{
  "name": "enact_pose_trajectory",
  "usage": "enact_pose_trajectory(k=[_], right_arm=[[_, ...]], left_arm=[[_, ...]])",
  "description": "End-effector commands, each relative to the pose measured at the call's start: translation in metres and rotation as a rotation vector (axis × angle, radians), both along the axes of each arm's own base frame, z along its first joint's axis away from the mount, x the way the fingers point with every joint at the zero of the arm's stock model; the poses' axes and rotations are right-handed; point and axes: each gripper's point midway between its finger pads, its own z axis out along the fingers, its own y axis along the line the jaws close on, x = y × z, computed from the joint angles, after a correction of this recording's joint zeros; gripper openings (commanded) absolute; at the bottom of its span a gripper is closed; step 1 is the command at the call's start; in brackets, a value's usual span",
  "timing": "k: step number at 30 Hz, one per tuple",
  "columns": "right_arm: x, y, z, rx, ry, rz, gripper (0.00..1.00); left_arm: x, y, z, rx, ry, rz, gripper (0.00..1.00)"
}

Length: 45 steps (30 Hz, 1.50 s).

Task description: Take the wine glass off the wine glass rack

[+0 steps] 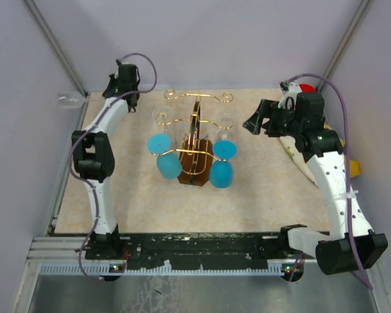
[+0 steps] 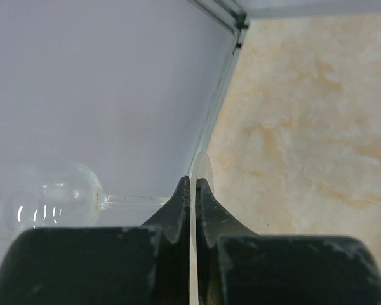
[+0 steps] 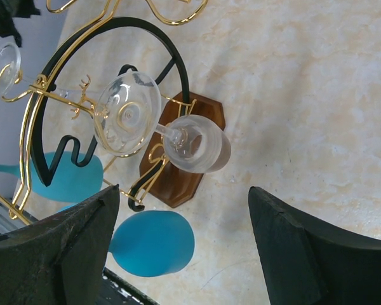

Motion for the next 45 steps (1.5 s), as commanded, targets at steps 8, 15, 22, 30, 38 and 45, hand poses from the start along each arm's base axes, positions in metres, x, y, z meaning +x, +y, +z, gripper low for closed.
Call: enact_pose_trajectory(k=[8, 15, 22, 30, 38, 45], right_arm=[[-0.006, 0.001, 0.012, 0.016, -0.034, 0.011, 0.82], [-0.021, 0.024, 0.037, 0.03, -0.039, 0.128, 0.81], [-0.035, 0.042, 0.097, 0.175, -0.091, 0.194, 0.86], [-0.046, 0.08, 0.158, 0.469, -0.047, 0.404, 0.98], [-0.052, 0.102, 0.208, 0.648, -0.01, 0.54, 0.99], [-0.064, 0.117, 0.245, 0.815, 0.026, 0.673, 0.99]], left_arm=[[-0.026, -0.078, 0.173, -0.189, -0.34, -0.226, 0.0], [-0.069, -0.177, 0.235, -0.447, -0.396, -0.512, 0.0], [-0.142, -0.236, 0.301, -0.69, -0.45, -0.881, 0.0], [-0.259, -0.272, 0.362, -0.866, -0.542, -1.372, 0.0], [-0.35, -0.299, 0.378, -0.995, -0.411, -1.757, 0.0], [-0.406, -0.314, 0.373, -1.08, -0.243, -2.033, 0.0]])
